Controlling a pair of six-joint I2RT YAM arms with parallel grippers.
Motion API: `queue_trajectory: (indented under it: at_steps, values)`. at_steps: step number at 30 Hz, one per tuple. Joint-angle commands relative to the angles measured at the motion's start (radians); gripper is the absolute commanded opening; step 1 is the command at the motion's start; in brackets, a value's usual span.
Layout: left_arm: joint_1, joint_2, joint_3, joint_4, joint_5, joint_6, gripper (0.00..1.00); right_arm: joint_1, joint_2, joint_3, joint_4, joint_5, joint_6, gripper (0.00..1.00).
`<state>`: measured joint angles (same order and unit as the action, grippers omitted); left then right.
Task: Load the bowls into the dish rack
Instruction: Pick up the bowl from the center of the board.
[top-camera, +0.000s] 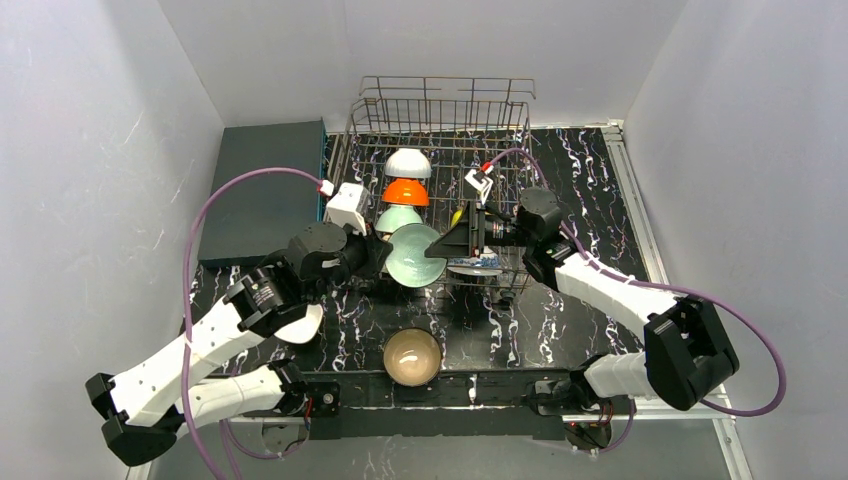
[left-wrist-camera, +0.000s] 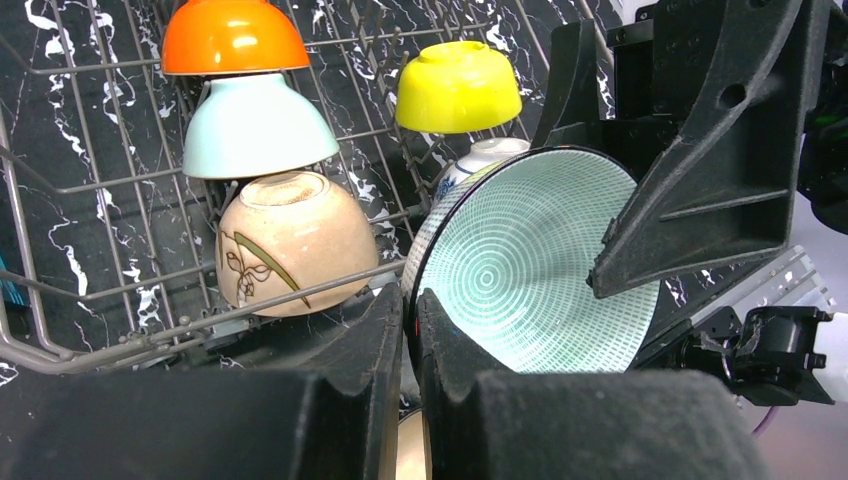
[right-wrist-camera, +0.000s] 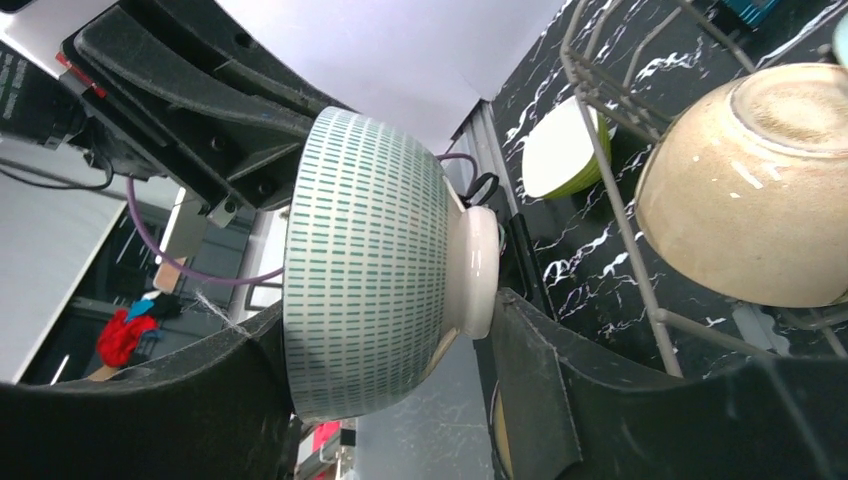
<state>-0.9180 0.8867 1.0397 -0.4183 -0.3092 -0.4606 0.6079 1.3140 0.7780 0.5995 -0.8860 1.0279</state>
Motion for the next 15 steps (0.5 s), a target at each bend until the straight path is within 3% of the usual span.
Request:
queue_trajectory:
  at_steps: [1,5,9,12,15]
  values:
    - [0.008,0.003,0.039,0.024,0.003,0.029,0.0,0.009,-0.016,0.032,0.131,-0.113,0.058,0.76]
    - [0.014,-0.016,0.021,0.039,-0.001,0.046,0.0,0.009,-0.029,0.035,0.173,-0.138,0.087,0.89]
    - [0.014,-0.024,0.009,0.055,0.032,0.061,0.0,0.009,-0.038,0.041,0.188,-0.145,0.097,0.94]
    - [0.015,-0.02,0.007,0.06,0.044,0.063,0.0,0.009,-0.032,0.046,0.2,-0.152,0.11,0.9]
    - [0.015,-0.021,0.002,0.065,0.038,0.064,0.0,0.009,-0.029,0.043,0.206,-0.154,0.12,0.78]
